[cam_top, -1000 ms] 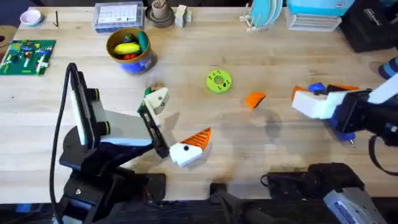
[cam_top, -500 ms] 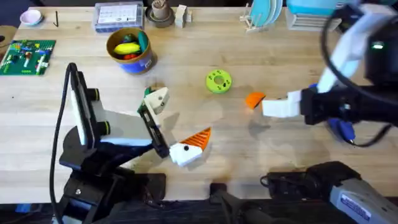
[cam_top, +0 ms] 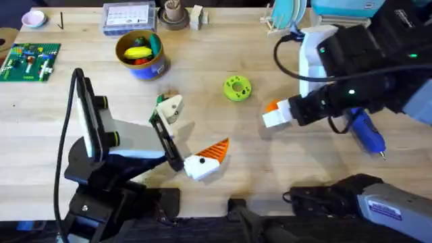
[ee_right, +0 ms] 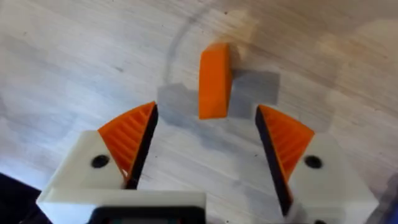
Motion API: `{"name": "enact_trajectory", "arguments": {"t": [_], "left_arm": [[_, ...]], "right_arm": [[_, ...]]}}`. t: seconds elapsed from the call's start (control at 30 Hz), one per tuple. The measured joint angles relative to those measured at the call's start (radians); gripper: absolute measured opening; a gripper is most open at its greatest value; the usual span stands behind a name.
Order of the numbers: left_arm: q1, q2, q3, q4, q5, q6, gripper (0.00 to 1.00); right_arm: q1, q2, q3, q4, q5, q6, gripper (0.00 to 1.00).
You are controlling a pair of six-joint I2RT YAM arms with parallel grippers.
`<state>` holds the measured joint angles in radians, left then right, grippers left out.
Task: Pick up the gripper from the table and insert it into the empty holder that is missing its gripper. Then pick up a screw, insert it into the mounting hole, and use the screwdriver to tighten it. Finally, clean up the table by picking up the vegetable and placing it into the bucket.
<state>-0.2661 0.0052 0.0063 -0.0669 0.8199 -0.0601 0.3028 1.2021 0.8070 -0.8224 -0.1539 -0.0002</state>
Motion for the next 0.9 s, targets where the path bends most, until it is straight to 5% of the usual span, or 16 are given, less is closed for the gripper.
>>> {"name": "enact_trajectory", "arguments": {"t": [0.37, 0.53, 0.9], "left_arm": [[0.000, 0.000, 0.000, 0.000, 0.000, 0.000, 0.992], [0.000, 0.000, 0.000, 0.000, 0.000, 0.000, 0.992], [0.000, 0.000, 0.000, 0.000, 0.000, 0.000, 0.992]], "right_arm": [[0.070, 0.037, 0.000, 0.156, 0.140, -0.009, 0.991], [0.070, 0.037, 0.000, 0.171, 0.152, -0.030, 0.797], [0.070, 0.037, 0.000, 0.135, 0.155, -0.032, 0.530]]}}
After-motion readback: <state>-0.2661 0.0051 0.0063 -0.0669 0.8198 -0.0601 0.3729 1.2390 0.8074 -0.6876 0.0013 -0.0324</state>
